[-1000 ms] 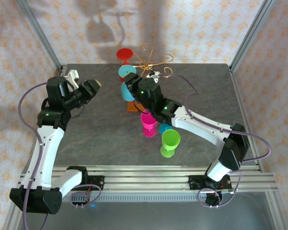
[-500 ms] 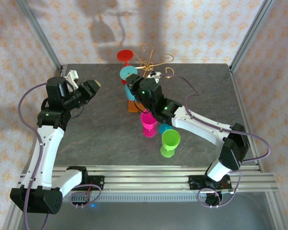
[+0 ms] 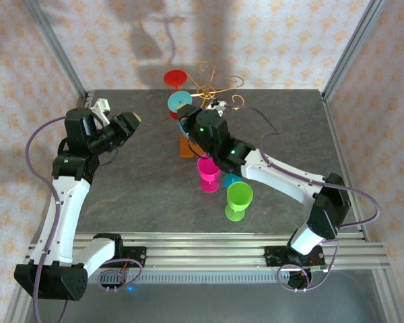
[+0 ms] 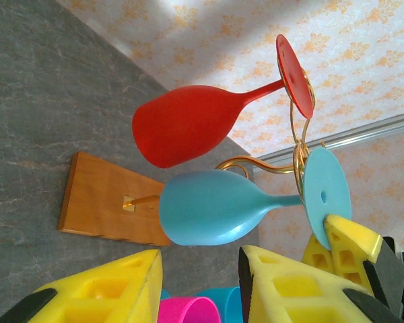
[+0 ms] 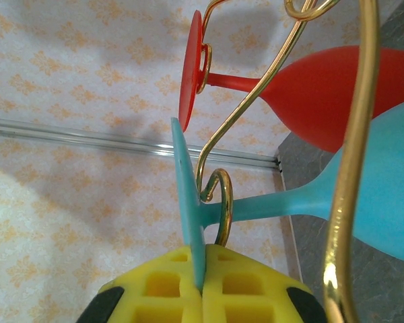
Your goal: Take the wine glass off the wine glass rack
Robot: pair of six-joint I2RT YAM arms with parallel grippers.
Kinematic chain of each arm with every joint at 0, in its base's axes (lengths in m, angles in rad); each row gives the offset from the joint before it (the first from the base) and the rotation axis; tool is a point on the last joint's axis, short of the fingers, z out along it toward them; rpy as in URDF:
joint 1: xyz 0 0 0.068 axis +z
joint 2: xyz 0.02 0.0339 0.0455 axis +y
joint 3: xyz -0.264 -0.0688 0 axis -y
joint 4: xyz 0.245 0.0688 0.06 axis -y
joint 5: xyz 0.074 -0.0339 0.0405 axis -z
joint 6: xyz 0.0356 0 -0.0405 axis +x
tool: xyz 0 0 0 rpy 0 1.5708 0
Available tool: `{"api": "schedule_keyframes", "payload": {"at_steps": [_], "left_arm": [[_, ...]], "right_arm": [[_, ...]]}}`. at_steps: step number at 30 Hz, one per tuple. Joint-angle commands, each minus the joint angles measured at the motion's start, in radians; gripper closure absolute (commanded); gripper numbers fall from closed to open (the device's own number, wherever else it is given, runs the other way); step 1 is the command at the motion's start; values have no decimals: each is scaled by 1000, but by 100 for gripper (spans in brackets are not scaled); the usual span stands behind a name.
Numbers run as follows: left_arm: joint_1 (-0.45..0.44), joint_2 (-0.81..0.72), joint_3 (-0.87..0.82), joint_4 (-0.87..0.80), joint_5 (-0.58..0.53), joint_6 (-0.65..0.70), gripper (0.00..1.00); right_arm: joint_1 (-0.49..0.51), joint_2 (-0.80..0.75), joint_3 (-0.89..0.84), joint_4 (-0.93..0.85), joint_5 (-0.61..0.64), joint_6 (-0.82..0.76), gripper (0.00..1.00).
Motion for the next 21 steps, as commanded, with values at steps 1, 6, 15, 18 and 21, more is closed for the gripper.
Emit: {"api": "schedule_keyframes", "payload": {"at_steps": [1,6,15,18,21], "left_arm": [[10,-17,-5,20,19,16,65],[11,-21,-5,18,18,15,65],[13,-24,-4,17,18,14,65],[14,-25,-4,17,19,14,65],[13,-28,-6,17,18,14,65]], "right_arm": [[-16,-37,-15,32,4,35,100],[-17,-46,-19,50,-10,56,100],[-27,-55,-30,86,-36,123,100],[-33,-49,-38,109,-52,156,100],[-34,-39,-33,119,-66,172,100]]}}
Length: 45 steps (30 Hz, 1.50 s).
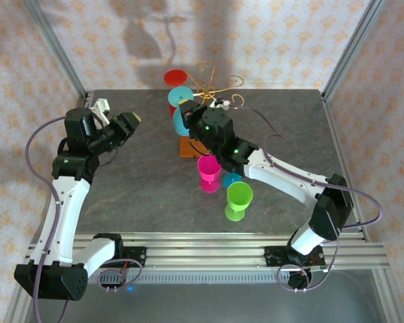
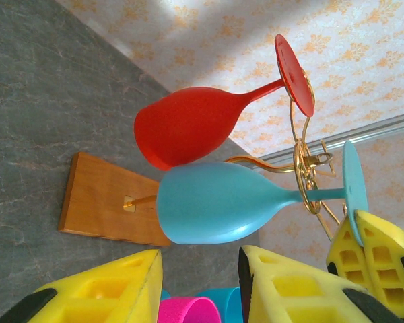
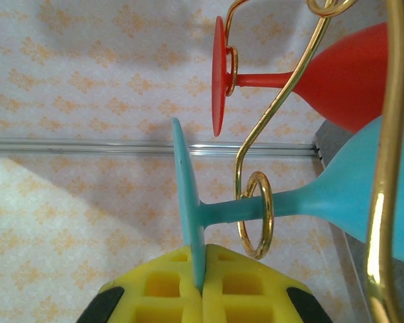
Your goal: Take the wine glass off the wine glass rack
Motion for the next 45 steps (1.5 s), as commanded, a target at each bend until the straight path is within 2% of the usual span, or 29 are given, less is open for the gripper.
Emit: {"api": "schedule_keyframes", "payload": {"at_steps": [1,18,45], "left_arm": [[11,-28,-6,15,19,15,65],[18,-36,-8,15,18,17,65],[20,-36,-8,20,25,12,65]], "right_arm": [[-14,-16,-6,34,-18,48,100],[-14,48,92,-46,-90,30,100],[-16,84,150,-55,-63,38,100]]}}
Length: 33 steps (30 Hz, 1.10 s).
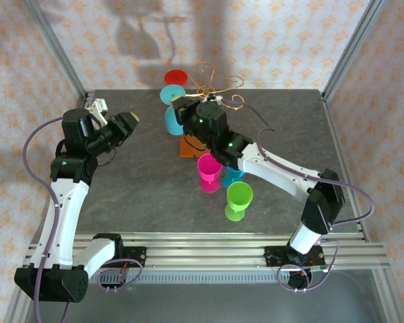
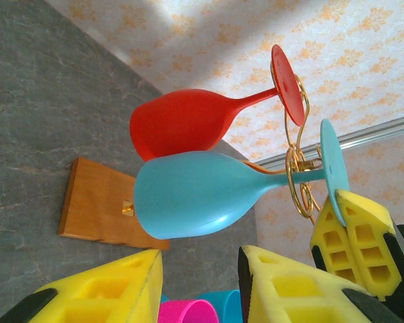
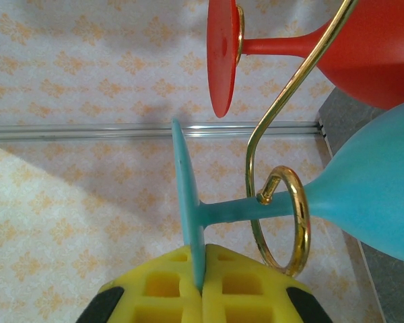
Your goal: Take the wine glass off the wine glass rack
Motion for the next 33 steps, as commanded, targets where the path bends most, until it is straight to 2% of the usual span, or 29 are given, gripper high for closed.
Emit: {"api": "schedule_keyframes", "payload": {"at_steps": [1,20,33], "left_arm": [[9,-18,-8,18,24,13,65],[10,-23,-8,13,33,6,65],[12,-27,-4,10,28,15,65]], "right_arm": [[-5,7,42,3,19,12,100],[-5,9,84,-60,77,78,100],[-6,-17,33,-61,124,155,100]]}}
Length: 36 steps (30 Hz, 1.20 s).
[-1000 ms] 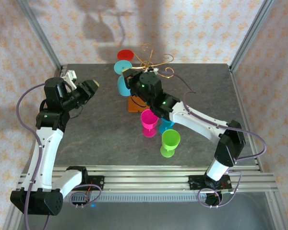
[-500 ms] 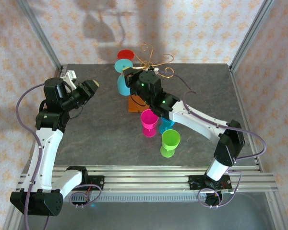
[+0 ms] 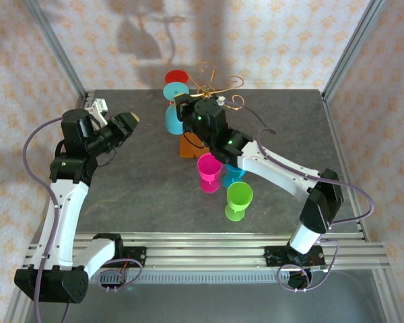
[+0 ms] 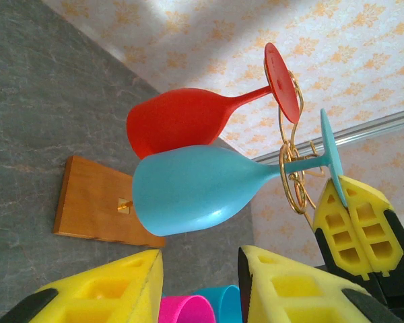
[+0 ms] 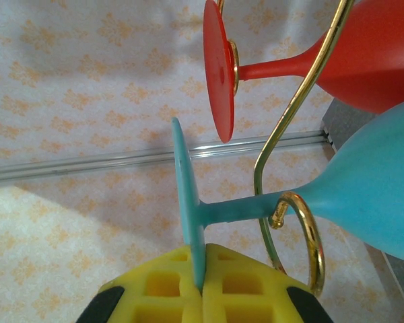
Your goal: Take the wine glass off the wine glass rack
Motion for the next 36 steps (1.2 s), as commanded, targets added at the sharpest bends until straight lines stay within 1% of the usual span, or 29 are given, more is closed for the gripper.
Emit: {"api": "schedule_keyframes", "payload": {"at_steps": [1,16,36], "left_arm": [[9,-21,-3,10,10,15,66],[14,-27,-5,7,8,14,65],[15,-28,-18,21,8,7,65]], "right_arm": [[-5,-30,-17,-7,50,42,100],[-5,-108,-85,-13,97,47,100],[-6,-151,-122,-53,108,87,100]]}}
